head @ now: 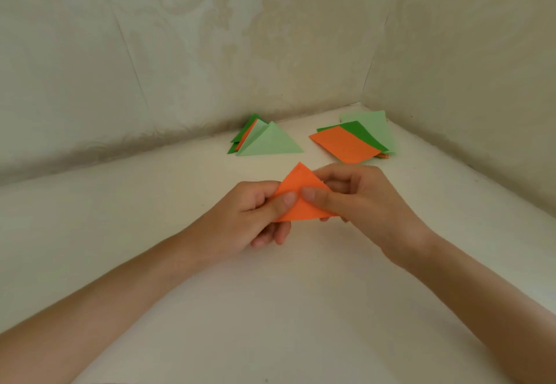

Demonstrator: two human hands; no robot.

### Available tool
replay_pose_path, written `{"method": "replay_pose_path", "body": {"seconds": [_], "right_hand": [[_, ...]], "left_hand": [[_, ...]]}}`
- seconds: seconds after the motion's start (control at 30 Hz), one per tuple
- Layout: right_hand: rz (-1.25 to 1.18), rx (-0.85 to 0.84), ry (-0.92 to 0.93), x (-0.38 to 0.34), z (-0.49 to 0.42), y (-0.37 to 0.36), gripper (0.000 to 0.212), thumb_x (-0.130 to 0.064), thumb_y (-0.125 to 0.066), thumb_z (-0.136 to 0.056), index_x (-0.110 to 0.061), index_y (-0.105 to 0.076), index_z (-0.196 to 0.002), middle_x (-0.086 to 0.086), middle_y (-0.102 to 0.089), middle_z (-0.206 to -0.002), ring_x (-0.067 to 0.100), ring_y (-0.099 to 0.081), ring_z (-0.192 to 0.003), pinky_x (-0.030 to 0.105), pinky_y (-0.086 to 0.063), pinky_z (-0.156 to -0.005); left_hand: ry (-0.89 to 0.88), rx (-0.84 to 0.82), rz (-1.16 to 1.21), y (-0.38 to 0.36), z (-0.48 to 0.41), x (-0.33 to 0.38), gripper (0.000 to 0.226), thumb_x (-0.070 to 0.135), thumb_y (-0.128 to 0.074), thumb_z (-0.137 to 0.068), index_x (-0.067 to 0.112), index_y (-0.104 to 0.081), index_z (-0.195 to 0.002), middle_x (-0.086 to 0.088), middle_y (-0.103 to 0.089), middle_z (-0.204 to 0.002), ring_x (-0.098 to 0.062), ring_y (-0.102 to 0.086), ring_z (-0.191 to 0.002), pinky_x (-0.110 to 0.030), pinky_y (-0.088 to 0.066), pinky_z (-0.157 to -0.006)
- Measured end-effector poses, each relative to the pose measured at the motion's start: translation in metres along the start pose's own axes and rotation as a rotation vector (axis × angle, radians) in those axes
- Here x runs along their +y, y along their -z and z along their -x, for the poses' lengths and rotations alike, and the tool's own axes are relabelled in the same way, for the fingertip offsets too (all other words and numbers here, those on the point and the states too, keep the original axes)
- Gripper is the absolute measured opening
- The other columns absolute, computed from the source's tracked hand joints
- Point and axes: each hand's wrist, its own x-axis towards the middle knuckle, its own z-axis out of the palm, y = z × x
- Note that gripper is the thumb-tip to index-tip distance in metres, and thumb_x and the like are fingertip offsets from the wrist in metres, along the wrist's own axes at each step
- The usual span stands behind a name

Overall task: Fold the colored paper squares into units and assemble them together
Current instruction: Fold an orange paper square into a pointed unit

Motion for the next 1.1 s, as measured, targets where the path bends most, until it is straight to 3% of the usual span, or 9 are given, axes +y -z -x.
{"method": "replay_pose_path", "body": {"seconds": [0.17, 0.23, 0.3, 0.37, 0.5, 0.6, 0.73, 0.97, 1.1], "right_hand": [[0.049, -0.099, -0.065, -0.001, 0.003, 0.004, 0.017, -0.011, -0.064, -0.086, -0.006, -0.065, -0.069, 0.001, -0.066, -0.057, 0.006, -0.051, -0.047, 0.009, -0.036, -0.047], [0.051, -0.089, -0.064, 0.001, 0.003, 0.003, 0.015, -0.011, -0.063, -0.086, -0.006, -0.064, -0.072, 0.002, -0.065, -0.057, 0.007, -0.05, -0.047, 0.01, -0.036, -0.046], [0.047, -0.081, -0.06, 0.001, 0.004, 0.002, 0.014, -0.011, -0.062, -0.088, -0.007, -0.061, -0.075, 0.002, -0.061, -0.053, 0.008, -0.047, -0.043, 0.012, -0.035, -0.045], [0.054, -0.079, -0.067, 0.001, 0.005, 0.002, 0.017, -0.012, -0.06, -0.089, -0.008, -0.058, -0.073, 0.001, -0.056, -0.047, 0.007, -0.041, -0.039, 0.012, -0.034, -0.043], [0.048, -0.073, -0.047, 0.003, 0.005, 0.001, 0.018, -0.014, -0.058, -0.091, -0.002, -0.057, -0.078, 0.0, -0.05, -0.044, 0.009, -0.036, -0.04, 0.014, -0.032, -0.043], [-0.007, -0.103, -0.088, 0.006, 0.007, -0.001, 0.015, -0.015, -0.061, -0.088, 0.0, -0.058, -0.086, 0.0, -0.05, -0.045, 0.012, -0.035, -0.041, 0.02, -0.029, -0.043], [0.012, -0.223, -0.216, 0.001, 0.007, 0.008, 0.015, -0.011, -0.066, -0.083, 0.0, -0.062, -0.074, 0.007, -0.057, -0.05, 0.014, -0.044, -0.041, 0.02, -0.035, -0.041], [-0.015, -0.141, -0.23, 0.003, -0.006, 0.025, 0.02, -0.018, -0.059, -0.087, 0.001, -0.065, -0.086, 0.009, -0.067, -0.074, 0.013, -0.06, -0.063, 0.024, -0.048, -0.059], [0.162, -0.024, -0.143, 0.007, -0.039, 0.001, 0.005, -0.015, -0.067, -0.085, -0.011, -0.065, -0.083, 0.002, -0.053, -0.064, 0.008, -0.047, -0.055, 0.019, -0.038, -0.053]], "left_hand": [[0.005, -0.126, -0.001, 0.003, 0.001, 0.0, 0.034, 0.035, -0.04, -0.097, 0.03, -0.067, -0.077, 0.011, -0.04, -0.051, -0.006, -0.028, -0.048, -0.015, -0.026, -0.048], [0.012, -0.098, 0.008, 0.003, 0.001, 0.002, 0.033, 0.034, -0.041, -0.097, 0.017, -0.067, -0.087, 0.006, -0.041, -0.055, -0.006, -0.027, -0.048, -0.016, -0.024, -0.047], [0.014, -0.034, 0.0, 0.002, 0.001, 0.002, 0.047, 0.033, -0.042, -0.09, -0.011, -0.056, -0.096, 0.0, -0.038, -0.058, -0.005, -0.027, -0.048, -0.014, -0.024, -0.046], [-0.001, 0.015, -0.017, 0.001, 0.0, 0.0, 0.053, 0.035, -0.043, -0.087, -0.017, -0.048, -0.091, 0.009, -0.032, -0.054, -0.005, -0.025, -0.046, -0.013, -0.023, -0.044], [-0.034, 0.118, -0.06, -0.001, -0.001, 0.001, 0.04, 0.04, -0.04, -0.087, 0.004, -0.039, -0.069, 0.014, -0.028, -0.048, -0.005, -0.024, -0.045, -0.014, -0.022, -0.043], [-0.094, 0.181, -0.215, -0.002, 0.001, 0.001, 0.044, 0.042, -0.038, -0.088, 0.004, -0.039, -0.065, 0.012, -0.033, -0.045, -0.005, -0.028, -0.044, -0.013, -0.024, -0.045], [-0.118, 0.232, -0.341, 0.003, 0.001, -0.002, 0.042, 0.042, -0.035, -0.09, 0.012, -0.037, -0.06, 0.012, -0.037, -0.045, -0.004, -0.032, -0.043, -0.014, -0.025, -0.046], [-0.068, 0.316, -0.359, 0.012, -0.006, -0.01, 0.043, 0.029, -0.04, -0.098, 0.011, -0.033, -0.06, 0.01, -0.029, -0.05, -0.006, -0.028, -0.046, -0.018, -0.022, -0.046], [-0.024, 0.337, -0.584, 0.024, -0.021, -0.016, 0.047, 0.037, -0.041, -0.1, 0.014, -0.032, -0.06, 0.005, -0.035, -0.051, -0.014, -0.033, -0.052, -0.034, -0.027, -0.055]]}}
